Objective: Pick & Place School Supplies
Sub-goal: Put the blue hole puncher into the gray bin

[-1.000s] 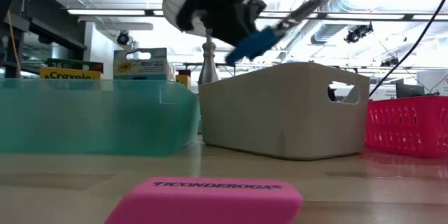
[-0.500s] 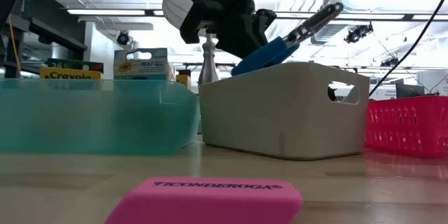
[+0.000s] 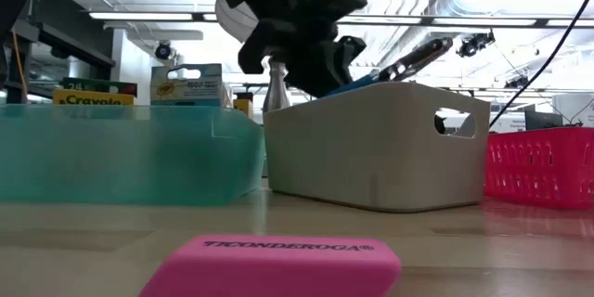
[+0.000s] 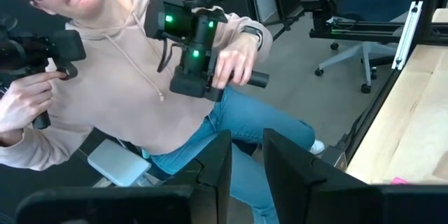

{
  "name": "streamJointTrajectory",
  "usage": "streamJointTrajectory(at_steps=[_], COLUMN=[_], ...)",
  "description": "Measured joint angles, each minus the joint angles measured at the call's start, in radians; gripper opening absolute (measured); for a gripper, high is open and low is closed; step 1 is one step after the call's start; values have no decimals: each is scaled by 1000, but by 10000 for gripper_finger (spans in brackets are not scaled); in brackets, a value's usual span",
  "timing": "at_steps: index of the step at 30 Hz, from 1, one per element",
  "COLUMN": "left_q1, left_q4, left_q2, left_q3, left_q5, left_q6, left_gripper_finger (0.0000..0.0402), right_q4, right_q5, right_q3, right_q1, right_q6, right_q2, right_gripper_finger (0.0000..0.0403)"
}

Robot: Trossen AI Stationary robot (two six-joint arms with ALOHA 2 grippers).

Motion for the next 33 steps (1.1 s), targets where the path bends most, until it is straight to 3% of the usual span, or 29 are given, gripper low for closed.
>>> streamJointTrajectory(at_steps=[11, 33], left_q1=[13, -3], left_q4=[-30, -55], left_q2=[50, 55], left_q3=[0, 0], left_q5=[5, -92], left_q6=[-3, 13], left_gripper_finger=[33, 59], right_q4=[10, 23], right_q5=[0, 30], right_q3=[0, 0], right_q1=[0, 30], right_q6=[0, -3], right_q2=[0, 0], right_gripper_finger=[73, 73])
